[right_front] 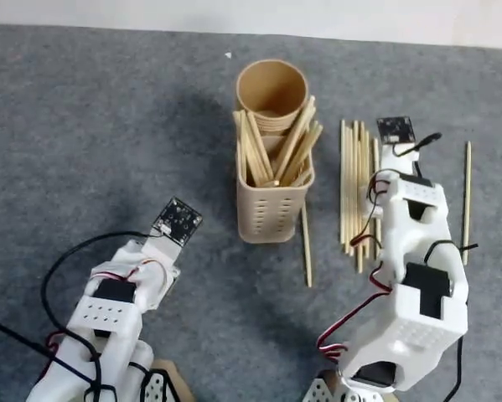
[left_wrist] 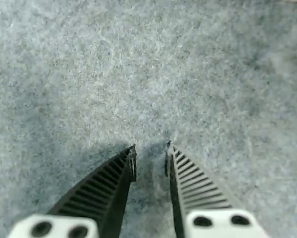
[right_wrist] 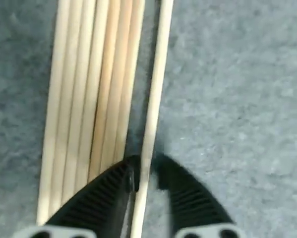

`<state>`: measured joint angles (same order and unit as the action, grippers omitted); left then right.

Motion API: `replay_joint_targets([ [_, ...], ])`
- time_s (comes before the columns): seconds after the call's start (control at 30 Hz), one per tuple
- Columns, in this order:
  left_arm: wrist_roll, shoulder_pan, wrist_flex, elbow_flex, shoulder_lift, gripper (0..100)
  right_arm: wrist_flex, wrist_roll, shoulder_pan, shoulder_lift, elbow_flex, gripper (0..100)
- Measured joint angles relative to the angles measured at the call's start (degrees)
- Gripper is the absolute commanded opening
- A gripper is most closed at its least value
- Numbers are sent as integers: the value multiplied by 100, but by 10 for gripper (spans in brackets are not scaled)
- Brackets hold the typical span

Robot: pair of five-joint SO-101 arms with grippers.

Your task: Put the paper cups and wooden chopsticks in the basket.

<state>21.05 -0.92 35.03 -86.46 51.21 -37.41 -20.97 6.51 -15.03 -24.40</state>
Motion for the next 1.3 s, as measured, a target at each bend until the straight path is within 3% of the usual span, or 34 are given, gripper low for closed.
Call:
replay_joint_targets([
  [0.17, 0, 0, 0, 0, 0, 130, -97, 598, -79, 633, -44, 5],
  [0.33, 0, 0, 0, 0, 0, 130, -97, 1424, -290, 2734, -44, 5],
  [0.5, 0, 0, 0, 0, 0, 130, 79, 1925, -941, 5037, -44, 5],
  [0.67, 0, 0, 0, 0, 0, 130, 624, 2251, -1996, 6435, -44, 5],
  [0.83, 0, 0, 0, 0, 0, 130, 1345, 2400, -2963, 6690, -607, 5],
  [1.0, 0, 0, 0, 0, 0, 130, 2418, 2400, -3103, 6708, -1934, 12],
  [1.2, 0, 0, 0, 0, 0, 130, 2655, 2400, -3112, 6708, -2655, 232],
  [1.3, 0, 0, 0, 0, 0, 130, 2321, 2400, -3103, 6813, -2479, 252],
])
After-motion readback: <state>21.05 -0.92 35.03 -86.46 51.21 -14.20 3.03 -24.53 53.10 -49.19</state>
